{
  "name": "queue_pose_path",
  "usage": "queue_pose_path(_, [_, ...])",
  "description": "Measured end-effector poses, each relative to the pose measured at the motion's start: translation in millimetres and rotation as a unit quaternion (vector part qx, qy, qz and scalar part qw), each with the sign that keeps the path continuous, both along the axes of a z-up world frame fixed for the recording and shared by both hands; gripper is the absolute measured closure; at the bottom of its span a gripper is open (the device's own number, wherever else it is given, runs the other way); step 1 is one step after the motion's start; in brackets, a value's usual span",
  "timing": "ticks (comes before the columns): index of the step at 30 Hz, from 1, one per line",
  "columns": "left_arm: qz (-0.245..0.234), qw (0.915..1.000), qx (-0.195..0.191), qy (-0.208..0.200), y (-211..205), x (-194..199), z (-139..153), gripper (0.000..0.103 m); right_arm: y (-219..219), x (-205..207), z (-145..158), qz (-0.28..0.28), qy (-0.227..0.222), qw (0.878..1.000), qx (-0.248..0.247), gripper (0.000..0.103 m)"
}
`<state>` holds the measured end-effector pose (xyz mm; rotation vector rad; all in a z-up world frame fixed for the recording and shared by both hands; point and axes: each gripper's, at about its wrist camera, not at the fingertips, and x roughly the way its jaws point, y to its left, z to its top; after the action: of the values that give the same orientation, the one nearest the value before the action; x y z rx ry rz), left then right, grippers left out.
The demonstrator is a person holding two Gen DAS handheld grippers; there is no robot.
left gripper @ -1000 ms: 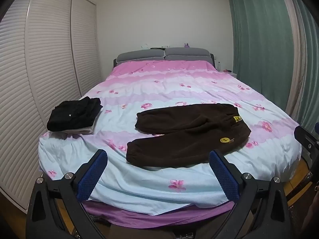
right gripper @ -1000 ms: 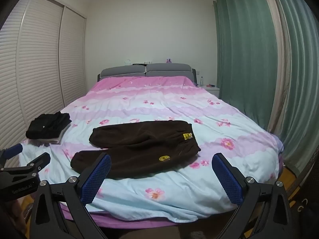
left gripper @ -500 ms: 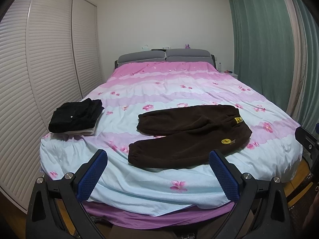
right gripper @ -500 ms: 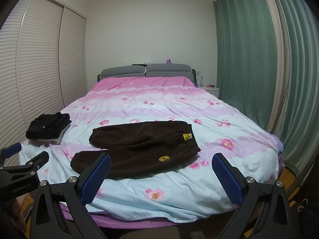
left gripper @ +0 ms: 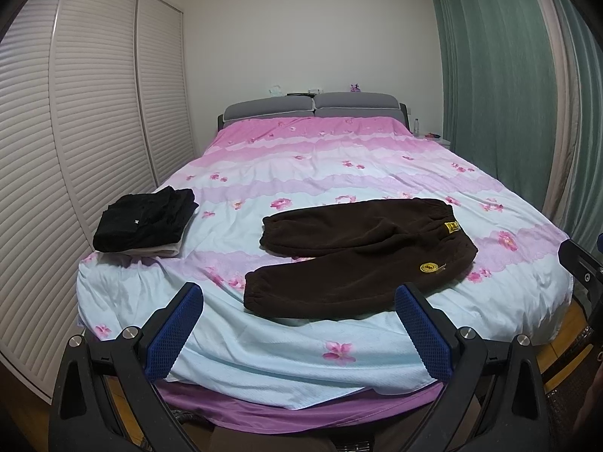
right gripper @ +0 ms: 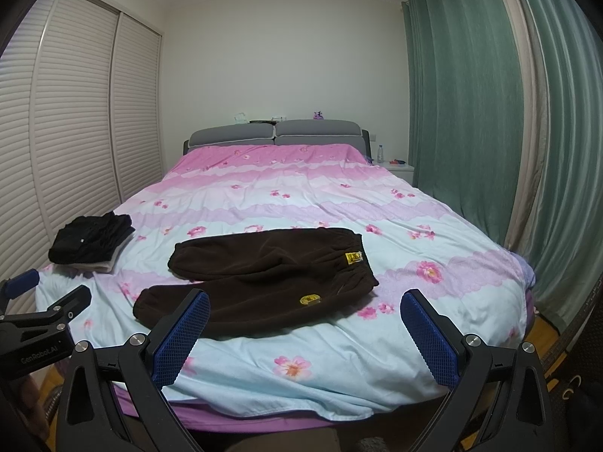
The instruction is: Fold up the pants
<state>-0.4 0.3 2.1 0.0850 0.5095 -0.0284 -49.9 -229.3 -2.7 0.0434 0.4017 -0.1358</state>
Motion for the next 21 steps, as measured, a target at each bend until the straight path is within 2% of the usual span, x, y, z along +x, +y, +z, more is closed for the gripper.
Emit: queue_pose_path(21, [0.001, 1.0000, 0.000, -0.001, 2.0, 0.6, 0.7, 0.000, 0.0, 0.2, -0.3, 0.000, -0.001, 1.000, 0.000, 0.001])
